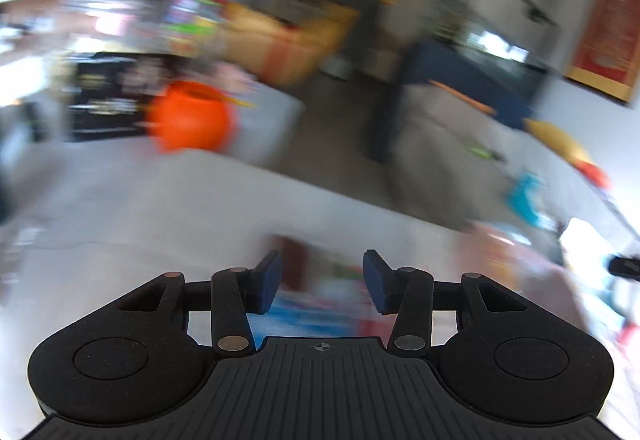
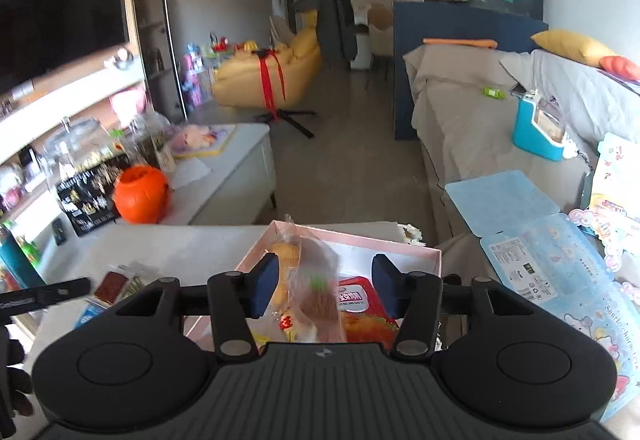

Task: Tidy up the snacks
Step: 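Grasp the brown square snack with the right tool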

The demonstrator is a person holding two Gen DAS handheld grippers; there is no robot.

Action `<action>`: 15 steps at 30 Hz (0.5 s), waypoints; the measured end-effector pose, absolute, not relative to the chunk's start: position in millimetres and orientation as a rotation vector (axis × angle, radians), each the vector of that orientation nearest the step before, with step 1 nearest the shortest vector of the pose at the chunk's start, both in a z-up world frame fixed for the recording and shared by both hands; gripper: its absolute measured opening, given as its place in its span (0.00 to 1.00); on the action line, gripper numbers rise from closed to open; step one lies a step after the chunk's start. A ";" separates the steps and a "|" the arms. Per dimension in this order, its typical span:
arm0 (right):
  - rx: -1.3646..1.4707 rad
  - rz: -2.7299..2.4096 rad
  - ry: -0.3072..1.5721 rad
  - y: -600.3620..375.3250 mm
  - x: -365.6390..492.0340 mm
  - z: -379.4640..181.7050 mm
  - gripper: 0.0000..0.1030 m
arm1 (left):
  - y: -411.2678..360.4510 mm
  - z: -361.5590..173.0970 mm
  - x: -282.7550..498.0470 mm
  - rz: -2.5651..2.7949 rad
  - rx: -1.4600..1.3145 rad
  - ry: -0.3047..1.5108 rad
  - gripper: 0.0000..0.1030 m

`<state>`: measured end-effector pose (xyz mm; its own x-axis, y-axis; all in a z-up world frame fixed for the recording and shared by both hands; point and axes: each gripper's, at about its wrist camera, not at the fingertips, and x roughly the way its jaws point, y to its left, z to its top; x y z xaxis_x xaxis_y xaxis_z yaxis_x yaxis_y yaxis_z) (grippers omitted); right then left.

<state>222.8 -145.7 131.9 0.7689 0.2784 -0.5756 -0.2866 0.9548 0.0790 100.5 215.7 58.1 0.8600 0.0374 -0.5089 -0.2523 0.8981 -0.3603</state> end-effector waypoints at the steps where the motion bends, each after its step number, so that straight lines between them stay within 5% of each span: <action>1: -0.015 0.315 0.634 -141.6 221.0 128.5 0.50 | 226.8 52.1 97.0 0.204 -0.447 0.519 0.48; 11: -0.062 0.524 0.827 -39.8 200.3 80.7 0.51 | 252.6 34.6 85.8 0.283 -0.462 0.478 0.48; 15: -0.145 0.489 0.808 10.8 198.7 74.0 0.73 | 261.9 31.7 78.7 0.298 -0.499 0.490 0.48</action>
